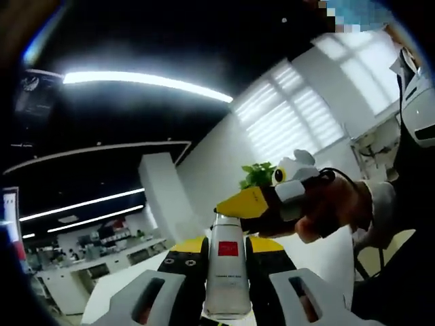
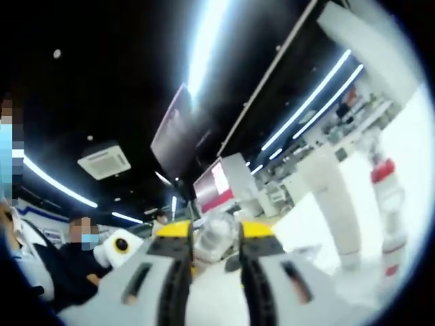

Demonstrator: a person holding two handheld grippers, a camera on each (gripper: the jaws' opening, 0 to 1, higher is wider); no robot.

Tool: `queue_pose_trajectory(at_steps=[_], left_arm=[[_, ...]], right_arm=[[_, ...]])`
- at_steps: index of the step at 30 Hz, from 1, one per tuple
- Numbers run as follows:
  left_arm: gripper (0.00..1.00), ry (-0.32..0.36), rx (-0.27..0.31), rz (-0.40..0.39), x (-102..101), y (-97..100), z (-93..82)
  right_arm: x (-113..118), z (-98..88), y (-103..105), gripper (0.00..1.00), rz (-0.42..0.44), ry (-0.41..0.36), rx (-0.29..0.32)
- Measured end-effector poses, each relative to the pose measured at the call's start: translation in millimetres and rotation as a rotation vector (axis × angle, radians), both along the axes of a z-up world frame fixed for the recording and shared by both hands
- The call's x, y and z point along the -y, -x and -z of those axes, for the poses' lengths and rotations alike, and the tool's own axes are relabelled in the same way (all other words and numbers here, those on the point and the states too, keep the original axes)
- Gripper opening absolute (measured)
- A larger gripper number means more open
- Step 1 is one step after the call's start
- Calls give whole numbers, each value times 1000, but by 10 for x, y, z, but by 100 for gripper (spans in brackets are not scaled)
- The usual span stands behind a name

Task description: Arrange the skincare products in the storage area until every visible bottle or jar stands upright without overlapping.

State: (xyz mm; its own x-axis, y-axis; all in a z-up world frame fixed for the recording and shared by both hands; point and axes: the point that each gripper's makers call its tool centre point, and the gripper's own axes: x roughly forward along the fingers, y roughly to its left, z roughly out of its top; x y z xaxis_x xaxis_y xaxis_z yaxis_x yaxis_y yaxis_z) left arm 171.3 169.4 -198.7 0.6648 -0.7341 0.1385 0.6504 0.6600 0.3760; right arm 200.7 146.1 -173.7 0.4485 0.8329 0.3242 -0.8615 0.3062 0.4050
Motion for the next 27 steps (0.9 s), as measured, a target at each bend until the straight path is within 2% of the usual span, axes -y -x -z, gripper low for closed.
queue_pose_trajectory(at_steps=[12, 27], left_arm=[[21, -22, 16, -12, 1, -1, 6], [21, -94, 103, -60, 29, 39, -1]], right_arm=[[-29, 37, -3, 26, -14, 5, -22], [-54, 83, 13, 27, -39, 6, -52]])
